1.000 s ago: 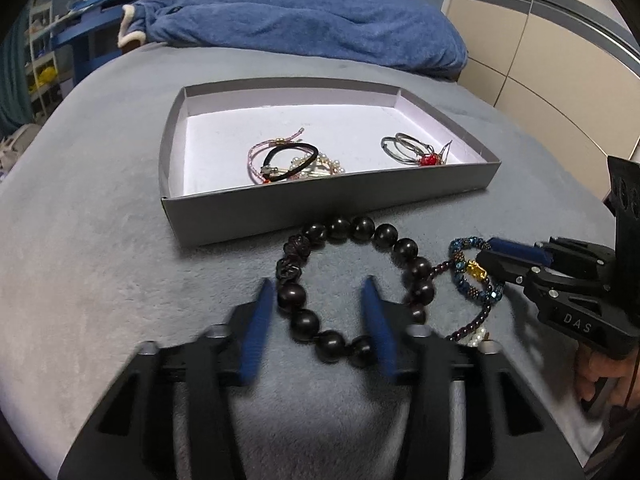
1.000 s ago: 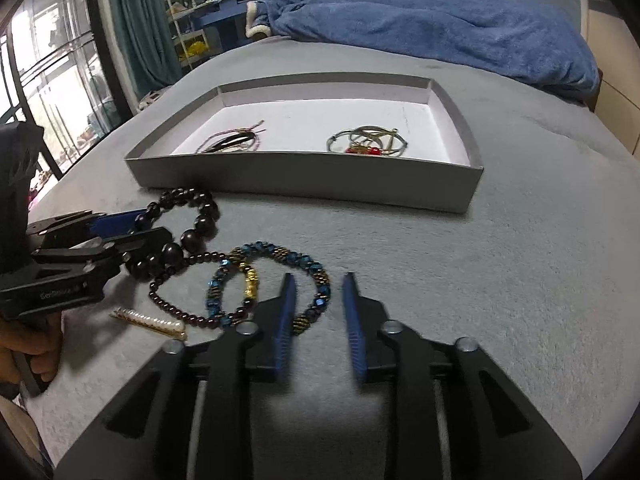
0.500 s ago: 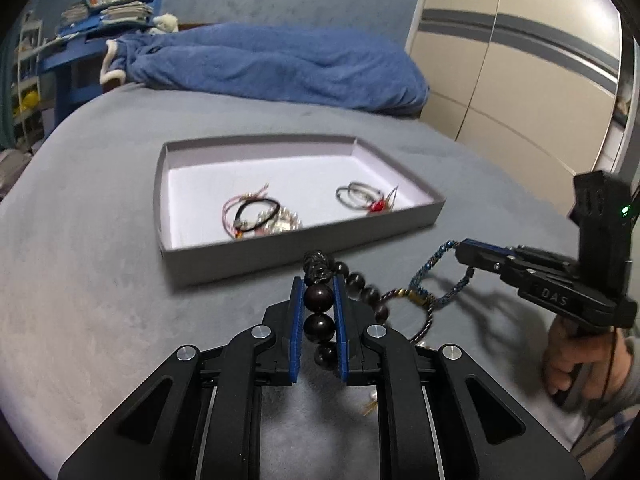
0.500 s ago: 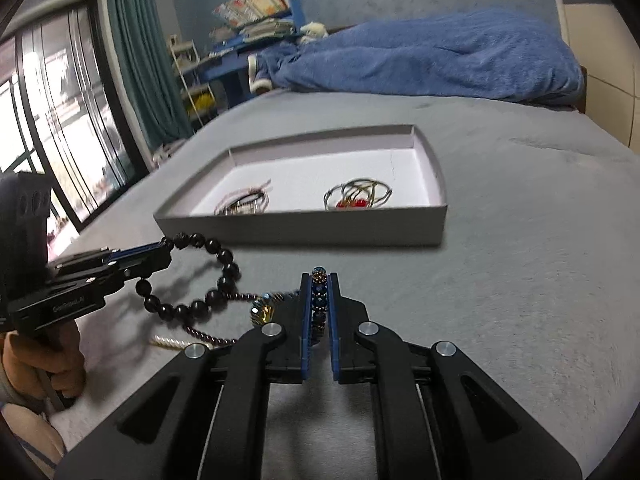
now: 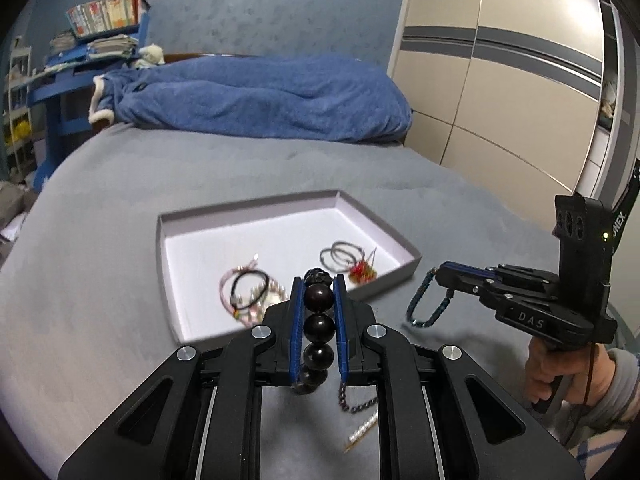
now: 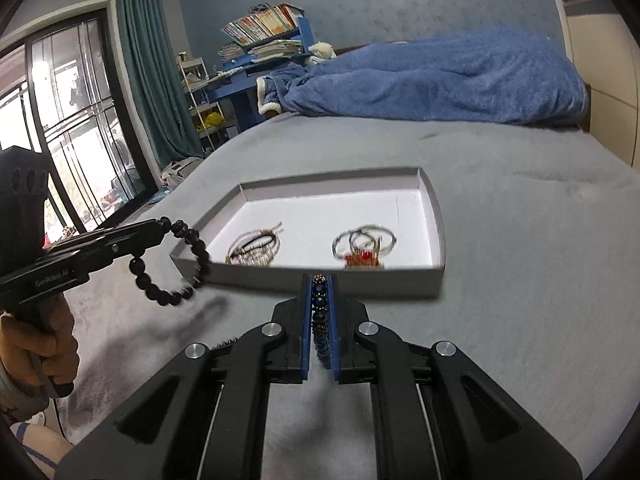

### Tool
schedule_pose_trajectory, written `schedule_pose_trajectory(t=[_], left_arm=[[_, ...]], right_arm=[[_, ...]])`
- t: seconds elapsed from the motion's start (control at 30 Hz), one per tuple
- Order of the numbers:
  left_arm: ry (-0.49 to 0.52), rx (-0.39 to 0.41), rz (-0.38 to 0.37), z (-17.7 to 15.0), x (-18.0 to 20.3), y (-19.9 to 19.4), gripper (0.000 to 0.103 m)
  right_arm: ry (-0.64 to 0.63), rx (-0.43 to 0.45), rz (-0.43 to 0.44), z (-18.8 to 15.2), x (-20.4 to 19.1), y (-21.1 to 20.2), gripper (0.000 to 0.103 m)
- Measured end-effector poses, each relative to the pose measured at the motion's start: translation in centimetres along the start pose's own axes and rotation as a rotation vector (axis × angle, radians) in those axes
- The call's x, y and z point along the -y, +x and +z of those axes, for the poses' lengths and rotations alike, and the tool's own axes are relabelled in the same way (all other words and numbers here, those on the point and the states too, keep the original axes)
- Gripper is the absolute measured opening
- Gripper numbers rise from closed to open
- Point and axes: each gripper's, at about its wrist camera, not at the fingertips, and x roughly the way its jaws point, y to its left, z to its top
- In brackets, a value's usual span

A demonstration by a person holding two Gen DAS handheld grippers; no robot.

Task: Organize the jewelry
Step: 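Carry both bracelets into the box and open both tools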

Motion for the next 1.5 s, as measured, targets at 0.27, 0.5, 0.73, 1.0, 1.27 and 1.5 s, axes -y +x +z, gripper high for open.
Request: schedule_pose_trajectory(t=[0.27, 0.5, 0.73, 1.0, 1.27, 1.5], left_arm=[[0.031, 0.041, 0.011, 2.8, 0.2, -1.0, 0.015], [-0.001, 0.063, 0.027, 4.2, -0.6, -0.5, 0.015], [-0.016, 0.056, 0.037, 4.8, -1.0, 0.8, 0.015], [-0.039, 0.023, 0.051, 4.0, -1.8, 3.0, 0.015], [-0.038, -0.035, 0.105, 2.0, -3.1, 4.9, 0.015], [-0.027, -0.079, 0.164, 0.4, -4.1, 6.1, 0.015]], right_arm=[[-0.048, 0.028, -0.002, 3.1, 0.0, -0.9, 0.007], [-0.051, 0.03, 0.016, 4.6, -0.6, 0.1, 0.007], [-0.08, 0.011, 0.048, 5.9, -2.5, 2.7, 0.007], [-0.11, -0.042, 0.087, 6.4, -5.0, 6.6, 0.007], [-0.091, -0.143, 0.067, 4.3, -4.9, 10.6, 0.007], [-0.058, -0.175, 0.018, 3.2, -3.0, 11.6, 0.007]])
